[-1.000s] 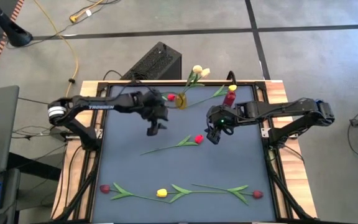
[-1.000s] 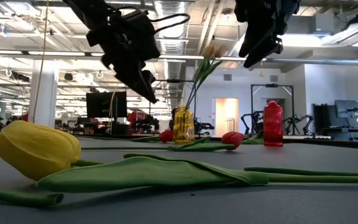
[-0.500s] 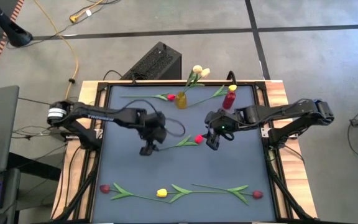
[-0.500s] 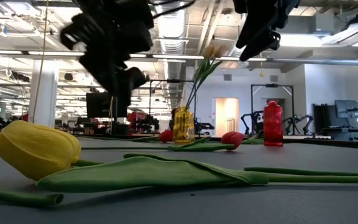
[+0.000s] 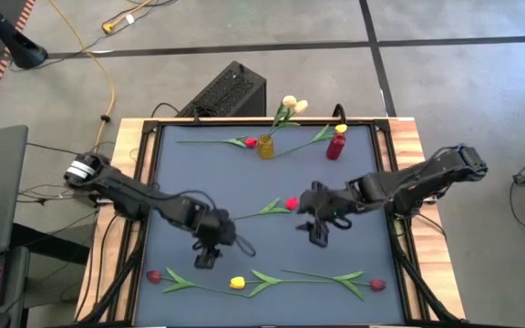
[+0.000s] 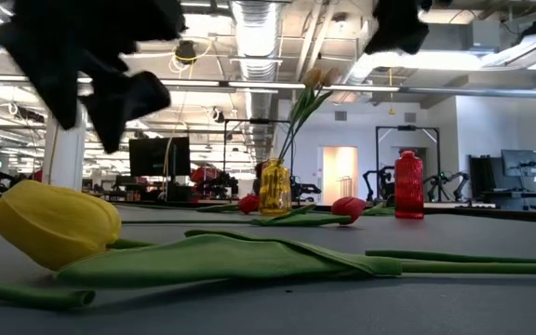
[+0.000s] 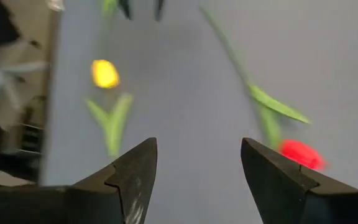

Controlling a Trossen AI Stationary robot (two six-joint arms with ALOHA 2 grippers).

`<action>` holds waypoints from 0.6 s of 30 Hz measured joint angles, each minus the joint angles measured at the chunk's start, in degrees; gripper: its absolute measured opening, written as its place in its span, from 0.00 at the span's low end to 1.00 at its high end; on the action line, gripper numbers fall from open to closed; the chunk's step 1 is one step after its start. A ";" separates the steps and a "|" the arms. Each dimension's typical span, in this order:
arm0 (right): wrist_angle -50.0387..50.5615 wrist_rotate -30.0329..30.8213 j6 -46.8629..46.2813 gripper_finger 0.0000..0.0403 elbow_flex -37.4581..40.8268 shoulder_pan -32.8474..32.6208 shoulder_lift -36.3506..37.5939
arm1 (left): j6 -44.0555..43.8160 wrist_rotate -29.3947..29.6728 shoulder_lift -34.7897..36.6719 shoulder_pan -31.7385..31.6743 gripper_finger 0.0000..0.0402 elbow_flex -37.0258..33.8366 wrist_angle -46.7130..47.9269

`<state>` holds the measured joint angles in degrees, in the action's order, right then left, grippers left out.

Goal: Sort flowers into vase by color
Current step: Put the bottom yellow flower into the yellow vase

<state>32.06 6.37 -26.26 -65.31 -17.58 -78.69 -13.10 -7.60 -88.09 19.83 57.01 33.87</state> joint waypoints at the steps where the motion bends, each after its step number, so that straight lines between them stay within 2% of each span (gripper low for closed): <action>1: -1.57 0.34 -1.02 0.65 -0.07 -1.58 -0.82 | -0.11 0.95 0.00 1.47 0.47 0.00 0.15; 7: -7.79 2.29 -7.10 0.65 0.02 -9.53 -10.01 | -5.07 5.32 1.11 10.85 0.47 -1.55 0.30; 11: -10.81 2.41 -10.01 0.65 0.04 -13.29 -15.38 | -9.16 13.18 2.78 17.26 0.47 -2.05 0.88; 14: -13.98 2.48 -11.08 0.65 0.06 -14.93 -18.39 | -11.48 18.56 4.32 20.09 0.47 -2.05 0.13; 18: -18.65 2.38 -8.20 0.65 0.04 -15.81 -22.16 | -13.60 21.32 5.91 21.09 0.47 -2.05 -0.63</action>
<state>13.41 8.75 -34.46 -65.28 -33.38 -100.84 -26.69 13.72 -82.19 40.93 54.96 33.23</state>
